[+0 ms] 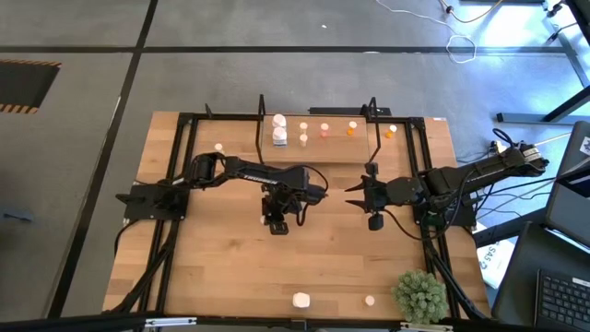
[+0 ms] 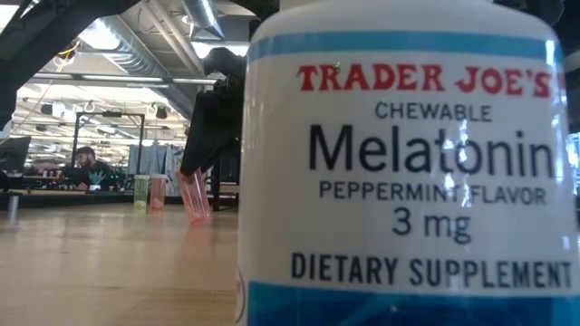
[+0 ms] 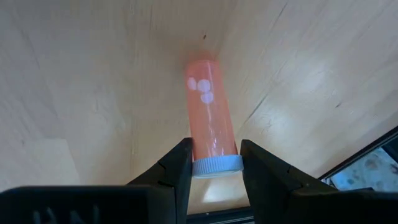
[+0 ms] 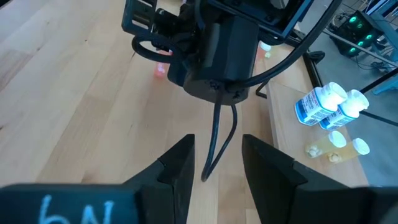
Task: Pick and place medicine bottles onto shelf by color
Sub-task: Put the bottom red pill bottle on the shelf aligned with the other red pill bottle
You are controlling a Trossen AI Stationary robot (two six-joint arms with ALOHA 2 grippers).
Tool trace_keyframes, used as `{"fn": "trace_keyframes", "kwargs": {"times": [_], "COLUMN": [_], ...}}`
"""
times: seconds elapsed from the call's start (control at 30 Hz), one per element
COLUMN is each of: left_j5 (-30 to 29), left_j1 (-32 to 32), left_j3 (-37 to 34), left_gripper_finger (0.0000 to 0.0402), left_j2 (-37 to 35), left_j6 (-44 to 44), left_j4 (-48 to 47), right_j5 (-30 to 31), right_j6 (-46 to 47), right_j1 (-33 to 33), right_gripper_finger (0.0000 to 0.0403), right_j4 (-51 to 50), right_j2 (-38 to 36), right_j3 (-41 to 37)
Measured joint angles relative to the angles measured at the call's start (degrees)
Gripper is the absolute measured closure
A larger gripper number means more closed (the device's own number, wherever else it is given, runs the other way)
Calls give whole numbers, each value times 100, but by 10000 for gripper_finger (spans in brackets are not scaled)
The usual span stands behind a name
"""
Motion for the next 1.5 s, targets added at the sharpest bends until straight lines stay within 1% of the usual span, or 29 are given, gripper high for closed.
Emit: {"fn": "trace_keyframes", "kwargs": {"times": [0.63, 1.0, 1.5], "left_j5": [13, -108, -64], "left_j1": [-38, -181, -195], "left_j3": [0, 0, 0], "left_gripper_finger": [287, 287, 287], "left_j2": [-3, -6, -14], "left_j6": [31, 22, -11], "left_j4": [80, 317, 477], "right_j5": [0, 0, 0], "right_j6": [0, 0, 0], "right_j1": [2, 2, 1], "right_gripper_finger": [267, 267, 267], "right_j4": [0, 0, 0], "right_j2": [0, 0, 0], "right_j3": [0, 0, 0]}}
